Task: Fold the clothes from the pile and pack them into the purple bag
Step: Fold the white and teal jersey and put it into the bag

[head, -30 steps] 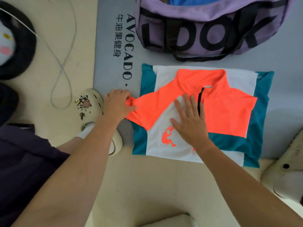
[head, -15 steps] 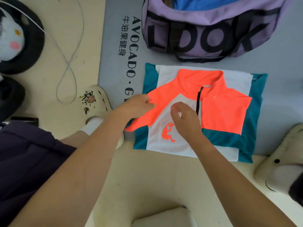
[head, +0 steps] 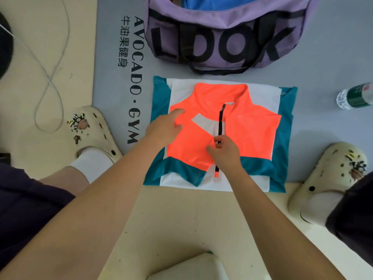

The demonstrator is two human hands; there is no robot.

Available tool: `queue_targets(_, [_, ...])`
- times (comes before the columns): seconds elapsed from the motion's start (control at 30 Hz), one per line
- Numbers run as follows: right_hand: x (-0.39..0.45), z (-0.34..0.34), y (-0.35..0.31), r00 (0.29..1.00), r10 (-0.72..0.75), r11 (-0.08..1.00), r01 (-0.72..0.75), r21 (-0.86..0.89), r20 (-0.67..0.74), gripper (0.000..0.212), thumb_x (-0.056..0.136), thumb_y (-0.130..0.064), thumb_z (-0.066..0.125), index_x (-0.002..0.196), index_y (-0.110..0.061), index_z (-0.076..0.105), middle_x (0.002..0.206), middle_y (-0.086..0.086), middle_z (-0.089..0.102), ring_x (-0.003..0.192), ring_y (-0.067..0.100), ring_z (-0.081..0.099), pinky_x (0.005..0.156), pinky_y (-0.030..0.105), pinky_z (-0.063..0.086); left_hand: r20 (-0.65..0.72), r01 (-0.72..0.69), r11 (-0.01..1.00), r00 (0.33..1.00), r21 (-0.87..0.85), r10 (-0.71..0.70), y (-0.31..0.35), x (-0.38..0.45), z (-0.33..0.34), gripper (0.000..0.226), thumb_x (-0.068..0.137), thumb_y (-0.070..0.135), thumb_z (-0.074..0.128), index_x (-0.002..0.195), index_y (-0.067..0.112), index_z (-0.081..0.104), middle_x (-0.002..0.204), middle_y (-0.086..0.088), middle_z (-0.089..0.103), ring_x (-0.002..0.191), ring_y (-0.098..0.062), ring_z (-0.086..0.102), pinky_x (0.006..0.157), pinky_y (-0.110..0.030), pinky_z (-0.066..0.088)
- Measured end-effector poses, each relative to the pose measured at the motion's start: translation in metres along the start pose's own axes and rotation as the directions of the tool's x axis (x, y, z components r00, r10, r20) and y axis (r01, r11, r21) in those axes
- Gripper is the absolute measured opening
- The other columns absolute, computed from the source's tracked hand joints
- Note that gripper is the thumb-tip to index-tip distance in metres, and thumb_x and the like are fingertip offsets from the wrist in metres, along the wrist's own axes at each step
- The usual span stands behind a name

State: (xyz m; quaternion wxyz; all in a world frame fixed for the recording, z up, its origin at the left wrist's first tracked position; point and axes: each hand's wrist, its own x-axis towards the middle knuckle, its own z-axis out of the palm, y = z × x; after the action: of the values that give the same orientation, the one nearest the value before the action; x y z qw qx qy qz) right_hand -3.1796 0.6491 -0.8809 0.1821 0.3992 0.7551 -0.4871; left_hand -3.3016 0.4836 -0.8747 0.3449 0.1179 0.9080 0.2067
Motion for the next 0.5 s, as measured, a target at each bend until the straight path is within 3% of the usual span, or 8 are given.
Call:
queue_targets(0.1, [0.002, -0.006, 0.0, 0.998, -0.056, 0.994, 0.059, -0.09, 0.037, 0.046, 0.073, -0.034, 0.077, 0.109, -0.021, 0.05, 0.076, -0.007, 0.055, 0.073, 0.018, 0.059, 0.061, 0.03, 0.045, -0.026, -0.035, 0.988, 0.999, 0.152, 0.039, -0.004, 0.012, 0.002, 0.03, 0.097, 0.033, 0.05, 0.127, 0.034, 0.047, 0.096, 0.005, 0.059, 0.093, -0.024, 0.061, 0.073, -0.034, 0.046])
queue_targets(0.2, [0.002, -0.007, -0.003, 0.983, -0.117, 0.927, 0.158, -0.34, 0.14, 0.065, 0.067, -0.042, 0.081, 0.112, -0.022, 0.039, 0.08, -0.007, 0.051, 0.069, 0.017, 0.055, 0.058, 0.033, 0.041, -0.074, -0.047, 0.981, 0.995, 0.187, 0.062, -0.007, 0.019, 0.002, 0.016, 0.097, 0.034, 0.051, 0.112, 0.028, 0.05, 0.095, 0.002, 0.064, 0.089, -0.024, 0.061, 0.071, -0.034, 0.045])
queue_targets(0.3, [0.002, 0.0, -0.001, 0.972, -0.226, 0.85, 0.225, -0.476, 0.055, 0.037, 0.079, -0.017, 0.061, 0.109, -0.015, 0.04, 0.083, -0.001, 0.052, 0.074, 0.03, 0.058, 0.058, 0.032, 0.037, -0.124, -0.043, 0.981, 0.99, 0.189, 0.067, -0.01, 0.023, -0.001, 0.01, 0.098, 0.03, 0.05, 0.105, 0.024, 0.053, 0.097, -0.001, 0.065, 0.088, -0.024, 0.059, 0.067, -0.033, 0.041])
queue_targets(0.37, [0.005, 0.0, 0.002, 0.972, -0.235, 0.898, 0.215, -0.384, -0.007, 0.024, 0.084, -0.012, 0.054, 0.107, -0.013, 0.048, 0.078, -0.002, 0.053, 0.072, 0.028, 0.055, 0.06, 0.031, 0.036, -0.161, -0.039, 0.985, 0.985, 0.167, 0.067, -0.015, 0.024, -0.005, 0.008, 0.098, 0.029, 0.05, 0.101, 0.022, 0.054, 0.094, -0.001, 0.065, 0.084, -0.023, 0.058, 0.066, -0.034, 0.042])
queue_targets(0.5, [0.019, -0.006, 0.002, 0.962, -0.27, 0.95, 0.258, -0.174, -0.049, 0.005, 0.091, -0.013, 0.059, 0.093, -0.011, 0.063, 0.068, -0.006, 0.051, 0.068, 0.018, 0.05, 0.061, 0.025, 0.033, -0.214, -0.044, 0.998, 0.976, 0.037, 0.051, -0.024, 0.022, -0.013, 0.006, 0.095, 0.031, 0.055, 0.095, 0.025, 0.055, 0.072, 0.008, 0.054, 0.074, -0.02, 0.056, 0.064, -0.034, 0.045])
